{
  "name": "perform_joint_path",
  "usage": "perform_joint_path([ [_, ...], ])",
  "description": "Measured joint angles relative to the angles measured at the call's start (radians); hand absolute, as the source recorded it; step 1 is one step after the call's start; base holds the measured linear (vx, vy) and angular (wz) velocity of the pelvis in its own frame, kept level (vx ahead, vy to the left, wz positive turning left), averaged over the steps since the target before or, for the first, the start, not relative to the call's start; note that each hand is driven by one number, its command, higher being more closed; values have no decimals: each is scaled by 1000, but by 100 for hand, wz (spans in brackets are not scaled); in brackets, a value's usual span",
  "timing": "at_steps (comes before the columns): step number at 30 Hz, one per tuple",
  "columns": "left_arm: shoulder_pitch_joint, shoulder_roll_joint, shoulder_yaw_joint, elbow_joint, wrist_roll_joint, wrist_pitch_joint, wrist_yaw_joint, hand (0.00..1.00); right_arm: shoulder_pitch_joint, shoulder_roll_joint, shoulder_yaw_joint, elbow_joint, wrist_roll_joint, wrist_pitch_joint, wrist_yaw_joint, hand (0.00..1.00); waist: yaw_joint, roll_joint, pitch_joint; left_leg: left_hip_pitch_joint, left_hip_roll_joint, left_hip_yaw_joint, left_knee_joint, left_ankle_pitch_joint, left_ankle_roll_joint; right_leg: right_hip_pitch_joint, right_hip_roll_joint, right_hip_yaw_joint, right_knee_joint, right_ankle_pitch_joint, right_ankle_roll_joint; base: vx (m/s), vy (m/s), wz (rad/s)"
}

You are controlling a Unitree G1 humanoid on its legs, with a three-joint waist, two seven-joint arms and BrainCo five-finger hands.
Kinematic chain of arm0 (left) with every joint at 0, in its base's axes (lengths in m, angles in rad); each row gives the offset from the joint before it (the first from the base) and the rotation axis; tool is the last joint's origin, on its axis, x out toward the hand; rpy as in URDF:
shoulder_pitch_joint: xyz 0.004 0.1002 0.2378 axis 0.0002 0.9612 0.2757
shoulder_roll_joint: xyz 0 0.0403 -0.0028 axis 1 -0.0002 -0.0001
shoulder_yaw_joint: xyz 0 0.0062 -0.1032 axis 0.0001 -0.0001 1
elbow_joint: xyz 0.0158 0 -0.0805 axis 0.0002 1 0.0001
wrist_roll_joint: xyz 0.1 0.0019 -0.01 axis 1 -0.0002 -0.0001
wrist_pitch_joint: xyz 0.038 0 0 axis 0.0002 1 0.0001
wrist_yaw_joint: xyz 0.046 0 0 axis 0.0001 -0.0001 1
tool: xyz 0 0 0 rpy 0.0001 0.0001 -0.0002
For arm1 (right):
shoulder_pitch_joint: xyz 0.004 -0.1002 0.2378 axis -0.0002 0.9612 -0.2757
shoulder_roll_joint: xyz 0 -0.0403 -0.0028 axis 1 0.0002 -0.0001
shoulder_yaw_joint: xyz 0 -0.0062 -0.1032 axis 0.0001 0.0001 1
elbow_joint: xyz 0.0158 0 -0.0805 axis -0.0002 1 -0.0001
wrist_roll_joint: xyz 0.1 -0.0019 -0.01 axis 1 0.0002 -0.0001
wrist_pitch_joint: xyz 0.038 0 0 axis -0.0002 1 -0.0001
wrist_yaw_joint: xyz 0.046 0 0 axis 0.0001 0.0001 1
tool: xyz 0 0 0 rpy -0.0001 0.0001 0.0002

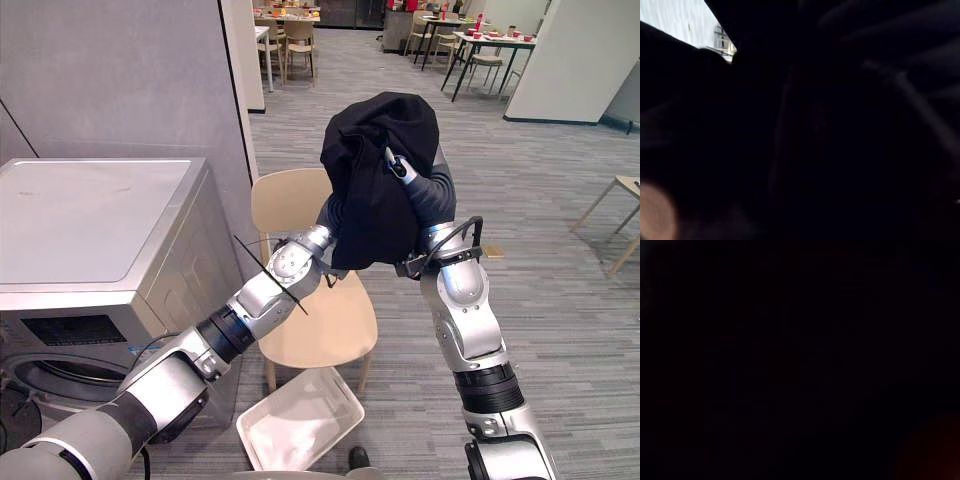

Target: Pick up the laundry basket with both hands and put the clothes into the washing machine.

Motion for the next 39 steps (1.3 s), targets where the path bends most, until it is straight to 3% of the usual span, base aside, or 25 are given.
perform_joint_path([
  [6, -2, 14, -11, -31, -46, 2, -26, 100, 3, -4, -6, 0, 9, -7, 1, 100, -19, -1, 0, -2, 0, -3, -2, -2, 0, 0, 0, -5, -2, 4, 0, 0, 0, 0],
  [16, -34, 55, -19, -50, -47, 20, -25, 100, 34, -22, -14, 0, 9, -30, 2, 100, -19, -10, -3, -2, 1, -6, 0, -3, 2, 3, -1, -11, -2, 3, 2, 0, 0, 0],
  [17, -34, 59, -19, -55, -47, 21, -25, 100, 43, -22, -15, -5, 9, -31, 2, 0, -19, -11, -3, -2, 1, -7, 0, -3, 2, 4, -1, -11, -2, 3, 2, 0, 0, 0],
  [25, -34, 62, -15, -123, -47, 33, -35, 100, 120, -19, -84, -82, 7, -37, 3, 0, -16, -11, -3, -2, 1, -5, 1, -5, 3, 4, 1, -14, -1, 3, 5, 0, 0, 0],
  [29, -34, 57, 48, -167, -46, 30, -43, 100, 210, -17, -160, -146, 7, -29, 6, 0, -17, -10, -4, 0, 2, 2, 1, -7, 2, 3, 4, -10, 0, 2, 5, 0, 0, -4],
  [36, -30, 81, 161, -194, -47, 7, -23, 100, 313, -15, -401, -261, -6, -36, 18, 0, -18, 1, -4, 10, 1, 24, 2, -19, 1, 0, 8, 14, 7, -10, 10, 0, -4, -10],
  [39, 13, 96, 218, -216, -48, -5, -21, 100, 349, -14, -510, -287, -11, -55, -1, 0, -28, 22, -17, 15, 1, 34, 2, -26, 0, -6, 11, 22, 19, -16, 7, 24, 2, -10],
])
